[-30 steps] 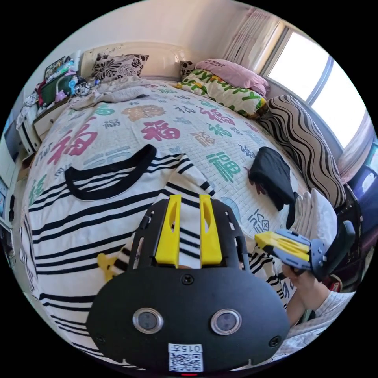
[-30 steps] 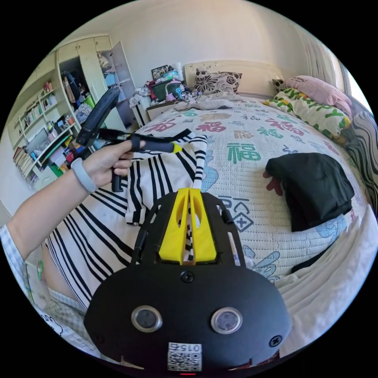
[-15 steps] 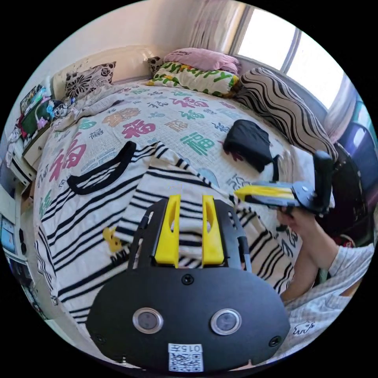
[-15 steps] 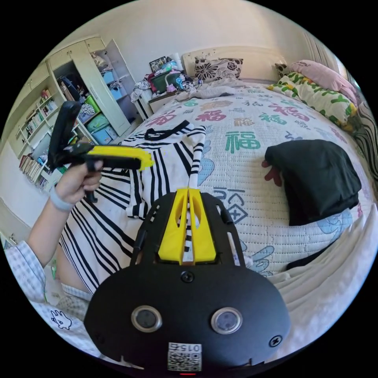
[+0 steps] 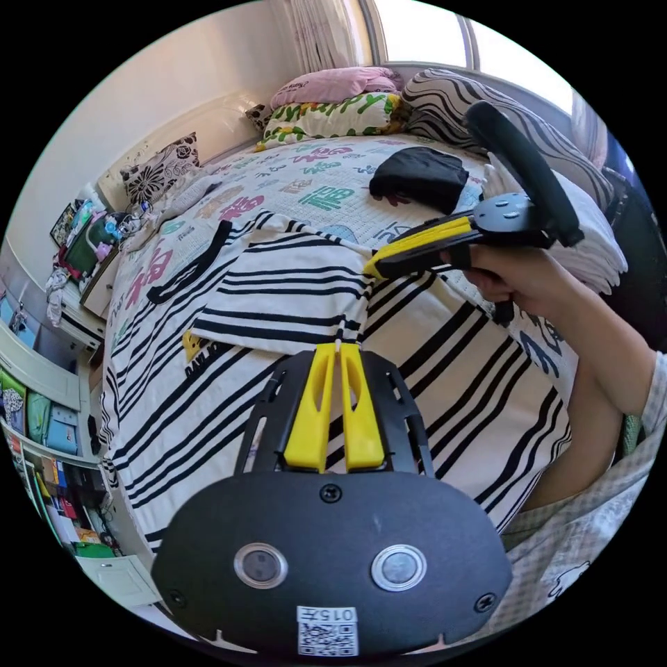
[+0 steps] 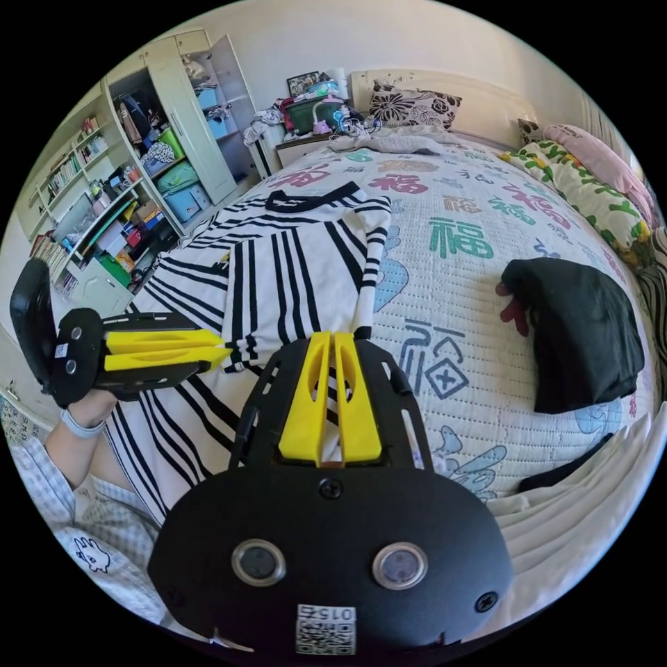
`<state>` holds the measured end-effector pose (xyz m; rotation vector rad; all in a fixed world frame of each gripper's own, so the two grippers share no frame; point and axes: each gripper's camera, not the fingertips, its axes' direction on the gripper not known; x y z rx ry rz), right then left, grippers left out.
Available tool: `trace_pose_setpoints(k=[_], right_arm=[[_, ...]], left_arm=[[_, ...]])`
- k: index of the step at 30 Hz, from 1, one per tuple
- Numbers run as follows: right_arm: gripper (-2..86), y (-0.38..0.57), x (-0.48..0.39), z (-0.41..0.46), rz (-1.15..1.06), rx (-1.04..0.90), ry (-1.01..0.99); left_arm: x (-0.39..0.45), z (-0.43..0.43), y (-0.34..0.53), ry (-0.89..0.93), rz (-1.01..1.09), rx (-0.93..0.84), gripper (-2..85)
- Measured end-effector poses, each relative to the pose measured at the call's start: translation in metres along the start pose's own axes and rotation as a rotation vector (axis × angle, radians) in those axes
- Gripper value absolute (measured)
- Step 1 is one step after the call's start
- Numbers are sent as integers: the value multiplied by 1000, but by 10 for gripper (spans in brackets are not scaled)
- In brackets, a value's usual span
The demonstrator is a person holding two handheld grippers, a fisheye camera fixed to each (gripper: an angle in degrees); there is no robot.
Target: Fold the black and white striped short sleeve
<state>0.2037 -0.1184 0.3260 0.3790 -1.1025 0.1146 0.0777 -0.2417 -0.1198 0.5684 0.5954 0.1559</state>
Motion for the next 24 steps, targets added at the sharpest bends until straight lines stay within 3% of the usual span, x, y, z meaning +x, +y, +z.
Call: trace_pose_setpoints(k=[10,13,20,24], right_arm=[[-7,-1,-36,23,-47,22,64],[-5,2,-46,18,-52,79,63],[-5,10,-75,16,-36,209,20],[-7,6,-111,32,-97,229,28]], left_arm=[[-78,-61,27,73,-75,-48,36],[-144,-112,68,132,-223,27,54],[-395,-224,268,117,-997,338,89],[-531,-231,365,284,-1412,543,86]])
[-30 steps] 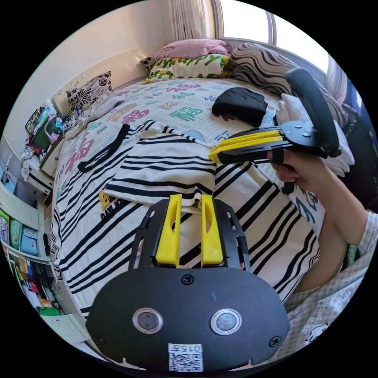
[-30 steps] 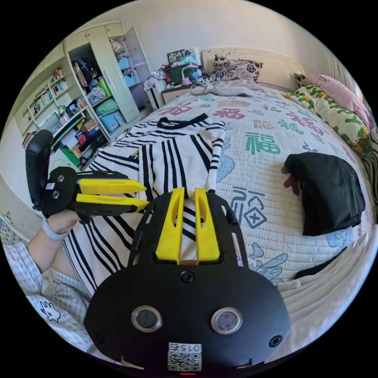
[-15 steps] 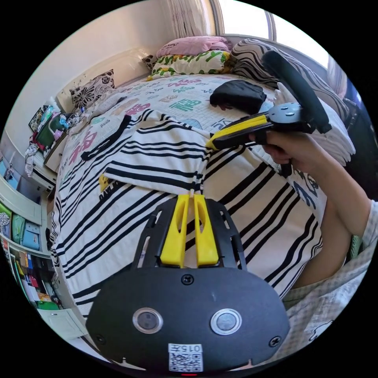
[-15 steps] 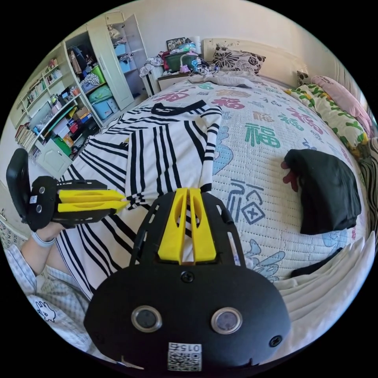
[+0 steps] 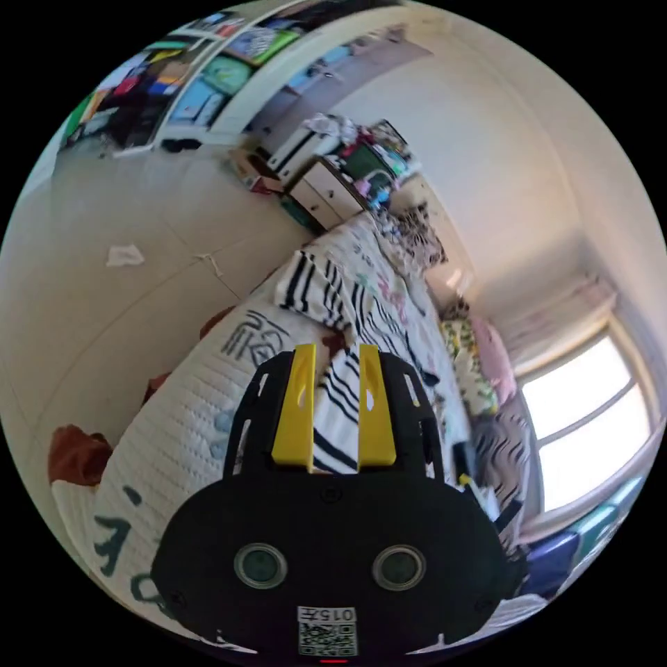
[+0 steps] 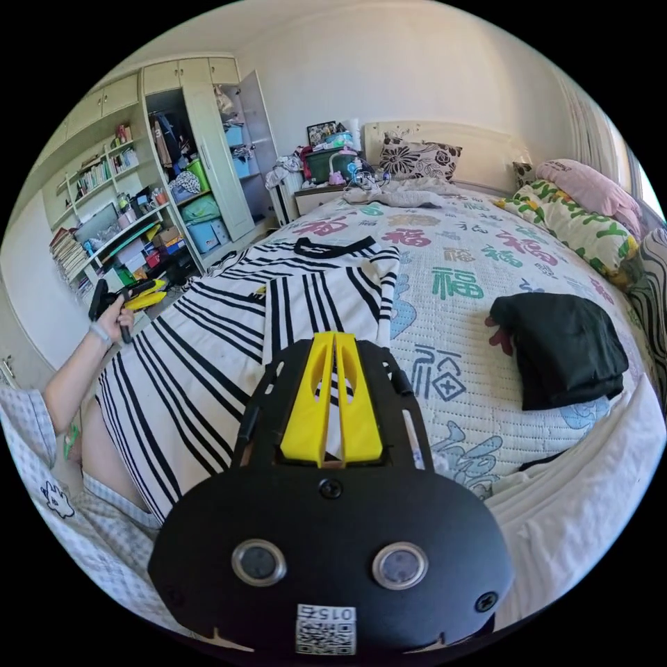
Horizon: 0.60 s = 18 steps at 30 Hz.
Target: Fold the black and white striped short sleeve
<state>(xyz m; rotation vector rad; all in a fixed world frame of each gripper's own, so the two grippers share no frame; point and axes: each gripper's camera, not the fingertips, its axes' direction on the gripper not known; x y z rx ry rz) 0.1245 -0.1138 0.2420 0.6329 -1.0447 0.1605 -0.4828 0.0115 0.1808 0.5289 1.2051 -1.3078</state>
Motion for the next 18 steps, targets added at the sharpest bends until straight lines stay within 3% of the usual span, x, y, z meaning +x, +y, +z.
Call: trace_pose_setpoints(k=[6,13,18], right_arm=[[-8,-10,-62,31,-122,-51,77],[28,-115,-168,88,-285,-78,-33],[47,-235,-298,204,-408,-245,-128]], left_arm=[[-52,14,-90,46,-219,-40,90],[-51,-18,-115,112,-115,26,99],[-48,-43,-126,206,-59,31,107]])
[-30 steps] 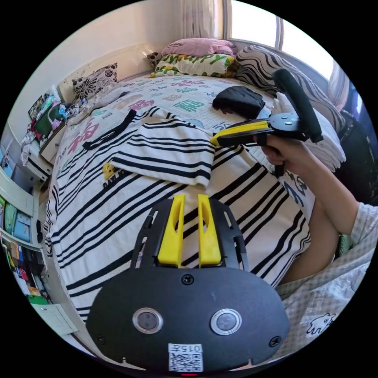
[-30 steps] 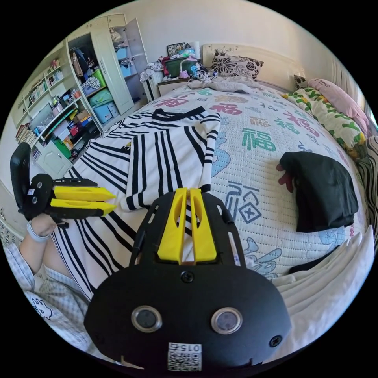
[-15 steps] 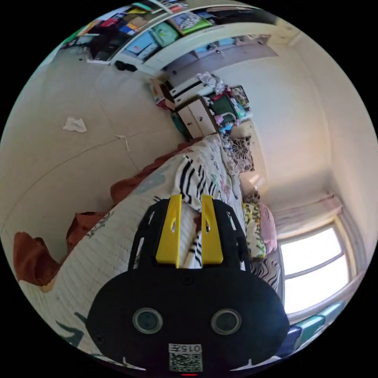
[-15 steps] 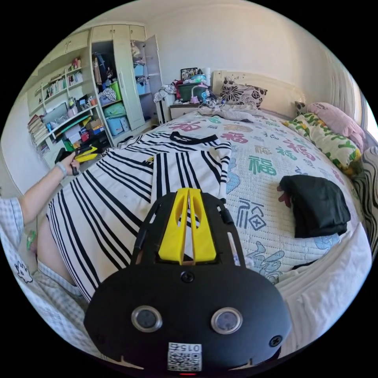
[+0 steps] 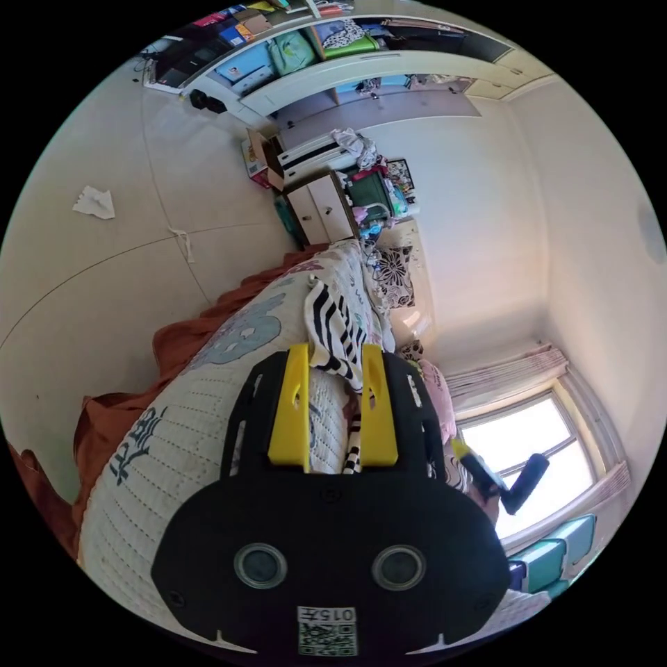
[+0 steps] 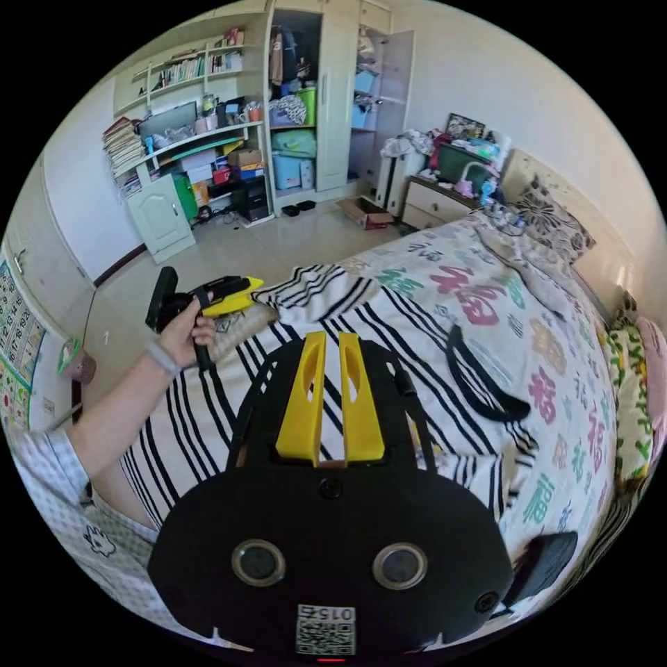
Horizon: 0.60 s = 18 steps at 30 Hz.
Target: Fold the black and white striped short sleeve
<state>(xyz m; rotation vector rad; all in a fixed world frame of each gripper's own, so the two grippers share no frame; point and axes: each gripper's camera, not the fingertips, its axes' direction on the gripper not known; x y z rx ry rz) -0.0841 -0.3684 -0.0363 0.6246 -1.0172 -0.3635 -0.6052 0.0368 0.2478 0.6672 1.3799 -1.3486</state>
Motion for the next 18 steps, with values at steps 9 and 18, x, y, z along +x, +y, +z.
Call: trace_pose_setpoints(k=[9,18], right_arm=[[65,-170,-74,180,-46,-266,175],[3,-213,-88,244,-136,-361,349]], left_arm=[[11,-22,-4,24,-23,7,61],[32,-22,15,7,-4,-1,21]])
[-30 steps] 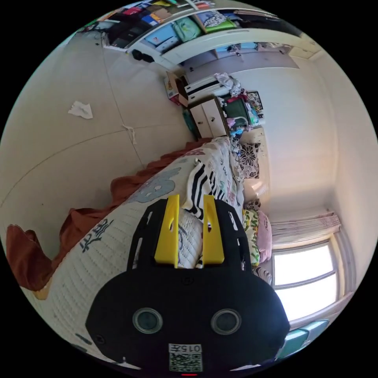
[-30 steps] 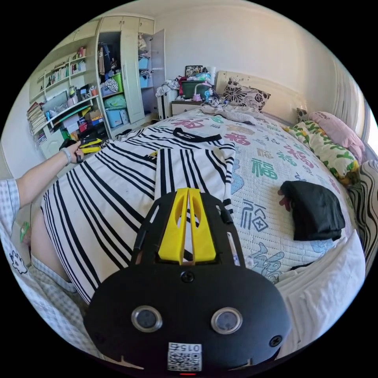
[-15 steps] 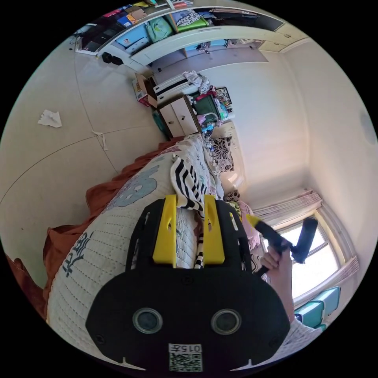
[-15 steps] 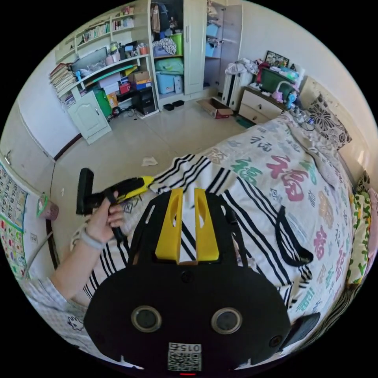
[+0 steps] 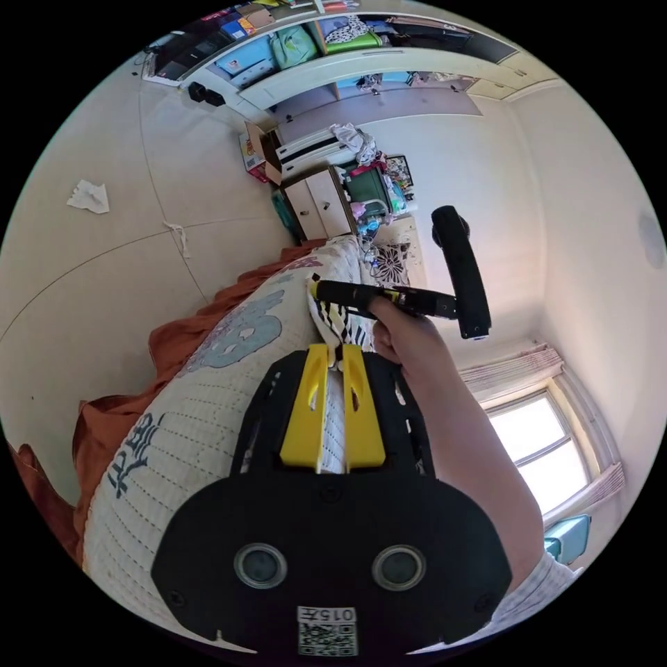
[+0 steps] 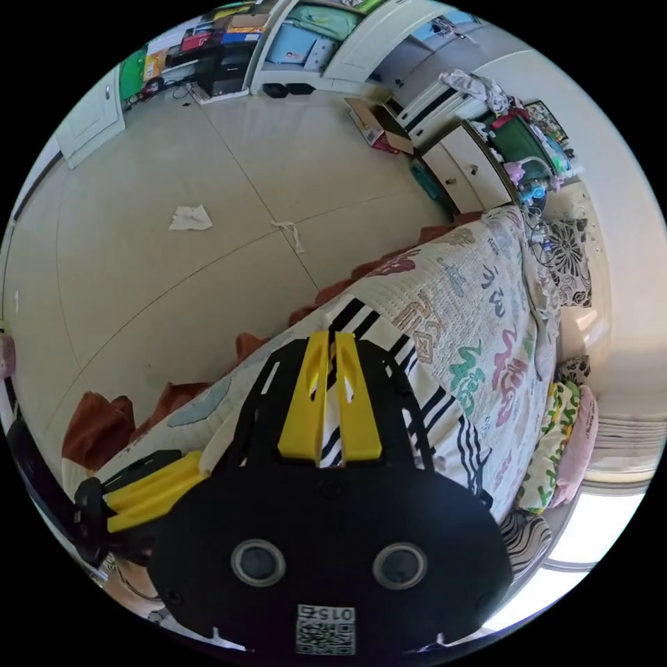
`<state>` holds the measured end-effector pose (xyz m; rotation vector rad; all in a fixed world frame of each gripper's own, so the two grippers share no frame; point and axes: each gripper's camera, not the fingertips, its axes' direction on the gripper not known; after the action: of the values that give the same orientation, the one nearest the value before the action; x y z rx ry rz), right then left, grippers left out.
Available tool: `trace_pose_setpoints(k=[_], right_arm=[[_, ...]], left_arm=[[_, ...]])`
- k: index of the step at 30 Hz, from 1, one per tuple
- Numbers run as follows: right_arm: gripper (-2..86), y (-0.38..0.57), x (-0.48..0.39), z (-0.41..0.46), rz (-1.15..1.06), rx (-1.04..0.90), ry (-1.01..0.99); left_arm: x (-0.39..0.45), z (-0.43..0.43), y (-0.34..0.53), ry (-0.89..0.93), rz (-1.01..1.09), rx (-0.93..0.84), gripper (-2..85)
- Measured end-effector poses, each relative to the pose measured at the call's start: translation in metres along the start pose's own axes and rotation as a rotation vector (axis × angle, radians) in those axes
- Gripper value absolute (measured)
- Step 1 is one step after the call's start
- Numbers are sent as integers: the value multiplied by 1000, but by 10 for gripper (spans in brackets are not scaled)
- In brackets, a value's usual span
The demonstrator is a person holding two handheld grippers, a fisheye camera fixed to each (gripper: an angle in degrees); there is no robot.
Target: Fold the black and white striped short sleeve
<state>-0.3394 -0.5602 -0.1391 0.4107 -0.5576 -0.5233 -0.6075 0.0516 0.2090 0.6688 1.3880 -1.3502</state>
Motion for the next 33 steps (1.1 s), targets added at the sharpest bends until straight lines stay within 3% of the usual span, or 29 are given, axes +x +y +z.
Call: trace_pose_setpoints(k=[5,7,9,14,18,23,26,29,33], right_arm=[[-2,40,72,-57,173,253,-136],[-1,79,110,-77,267,346,-212],[9,143,150,-84,372,401,-266],[53,252,183,-29,477,180,-252],[90,281,214,-17,537,143,-315],[114,252,232,-10,568,140,-384],[110,234,241,9,592,70,-318],[83,225,245,21,539,19,-312],[4,240,260,0,514,122,-376]], left_arm=[[46,0,28,57,242,30,5],[73,5,41,105,390,-13,4],[107,28,63,179,563,-188,3],[164,95,141,126,869,-630,4],[197,118,218,31,1128,-749,5],[210,133,279,-39,1285,-788,9],[212,141,299,-71,1303,-787,11],[211,145,312,-73,1295,-774,15],[210,150,323,-37,1276,-761,29]])
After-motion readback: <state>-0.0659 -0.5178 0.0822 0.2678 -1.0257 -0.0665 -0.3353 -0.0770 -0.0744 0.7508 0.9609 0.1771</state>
